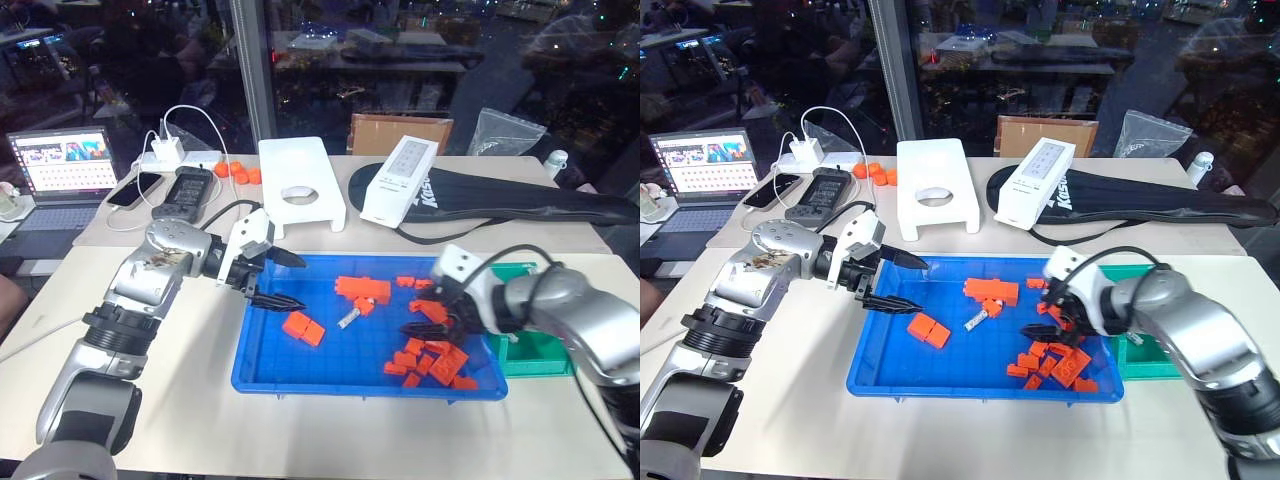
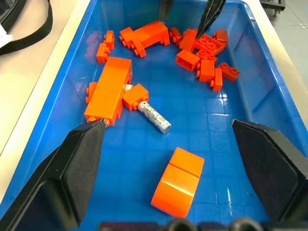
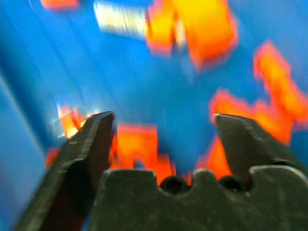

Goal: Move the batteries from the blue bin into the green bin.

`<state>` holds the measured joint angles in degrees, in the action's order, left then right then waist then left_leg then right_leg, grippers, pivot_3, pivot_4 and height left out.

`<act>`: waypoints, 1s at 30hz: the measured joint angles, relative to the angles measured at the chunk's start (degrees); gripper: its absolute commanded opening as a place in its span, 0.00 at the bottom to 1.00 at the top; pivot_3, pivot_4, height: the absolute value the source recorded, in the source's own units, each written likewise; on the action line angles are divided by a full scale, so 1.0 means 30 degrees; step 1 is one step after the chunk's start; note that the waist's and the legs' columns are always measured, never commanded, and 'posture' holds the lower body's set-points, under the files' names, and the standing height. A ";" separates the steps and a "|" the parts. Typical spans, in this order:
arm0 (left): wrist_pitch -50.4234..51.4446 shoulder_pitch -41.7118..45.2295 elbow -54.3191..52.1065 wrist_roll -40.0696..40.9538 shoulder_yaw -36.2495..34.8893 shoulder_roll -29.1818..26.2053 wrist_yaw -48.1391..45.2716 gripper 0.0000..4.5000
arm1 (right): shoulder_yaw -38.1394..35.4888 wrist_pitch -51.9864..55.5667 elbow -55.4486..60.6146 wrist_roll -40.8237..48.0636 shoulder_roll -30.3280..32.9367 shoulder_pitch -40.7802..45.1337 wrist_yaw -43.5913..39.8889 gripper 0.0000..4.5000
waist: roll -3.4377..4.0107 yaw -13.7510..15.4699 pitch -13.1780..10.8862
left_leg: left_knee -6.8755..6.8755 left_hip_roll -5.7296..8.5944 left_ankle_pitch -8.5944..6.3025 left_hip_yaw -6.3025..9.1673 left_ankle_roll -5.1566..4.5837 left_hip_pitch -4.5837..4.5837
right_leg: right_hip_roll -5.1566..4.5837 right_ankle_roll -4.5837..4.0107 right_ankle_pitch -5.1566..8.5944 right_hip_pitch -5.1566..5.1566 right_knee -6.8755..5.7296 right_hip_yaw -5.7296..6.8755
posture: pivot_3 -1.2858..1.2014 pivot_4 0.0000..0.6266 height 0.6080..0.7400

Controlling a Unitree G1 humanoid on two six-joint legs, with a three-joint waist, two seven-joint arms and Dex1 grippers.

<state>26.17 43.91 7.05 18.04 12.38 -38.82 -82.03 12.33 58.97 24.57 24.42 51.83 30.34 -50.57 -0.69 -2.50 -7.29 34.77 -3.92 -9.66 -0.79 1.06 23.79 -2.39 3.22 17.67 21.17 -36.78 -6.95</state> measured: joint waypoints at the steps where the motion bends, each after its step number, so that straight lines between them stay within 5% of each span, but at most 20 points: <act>1: 0.0000 0.0084 -0.0004 -0.0007 0.0014 0.0097 0.0025 1.00 | 0.0564 -0.0232 -0.0136 -0.0163 -0.0488 0.0400 -0.0012 0.91 | 0.0004 0.0020 -0.0001 | -0.0002 0.0002 0.0000 0.0001 0.0000 0.0010 | -0.0001 -0.0002 -0.0001 0.0007 0.0001 0.0000 | 0.52 0.24 0.79; 7: 0.0030 0.0084 -0.0050 -0.0016 -0.0020 -0.0187 0.0068 1.00 | 0.4679 -0.2602 -0.2543 -0.2406 -0.2608 0.2632 -0.0950 0.91 | 0.0004 0.0227 -0.0002 | 0.0005 0.0003 0.0000 -0.0002 0.0000 0.0027 | -0.0004 -0.0009 -0.0004 0.0012 0.0005 0.0011 | 0.52 0.24 0.79; 16: 0.0129 0.0015 -0.0317 0.0029 -0.0070 -0.0741 0.0130 1.00 | 0.6991 -0.6458 -0.8124 -0.5338 -0.4879 0.4072 -0.2291 0.91 | 0.0002 0.0507 -0.0002 | 0.0019 0.0002 0.0001 -0.0006 0.0001 0.0018 | -0.0002 -0.0043 -0.0024 0.0010 -0.0016 0.0016 | 0.52 0.24 0.79; 22: 0.0225 -0.0067 -0.0740 0.0543 -0.0663 -0.0775 0.0173 1.00 | 0.6871 -0.7234 -0.9125 -0.5933 -0.5152 0.4075 -0.2990 0.54 | 0.0004 0.0548 -0.0001 | 0.0019 0.0000 0.0001 -0.0005 0.0000 0.0012 | -0.0003 -0.0059 -0.0033 0.0008 -0.0031 0.0018 | 0.52 0.24 0.79; 28: 0.0238 -0.0099 -0.0775 0.1069 -0.1190 -0.0701 0.0228 1.00 | 0.6475 -0.6397 -0.7485 -0.5855 -0.4831 0.3432 -0.3547 0.07 | 0.0004 0.0550 -0.0001 | 0.0020 0.0001 0.0001 -0.0005 0.0001 0.0012 | -0.0003 -0.0059 -0.0033 0.0008 -0.0038 0.0018 | 0.52 0.24 0.79; 30: 0.0236 -0.0094 -0.0771 0.1240 -0.1258 -0.0606 0.0228 1.00 | 0.6016 -0.5707 -0.6525 -0.5582 -0.4667 0.3166 -0.3563 0.05 | 0.0005 0.0561 -0.0001 | 0.0021 0.0002 0.0001 -0.0005 0.0001 0.0014 | -0.0002 -0.0056 -0.0032 0.0010 -0.0039 0.0016 | 0.52 0.24 0.79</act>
<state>26.87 43.62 4.74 21.76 8.61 -40.63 -81.35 30.38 41.85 4.99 7.67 37.83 39.84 -61.26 -0.67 -0.81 -7.29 34.83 -3.92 -9.66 -0.80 1.06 23.84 -2.40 3.05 17.58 21.20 -36.89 -6.90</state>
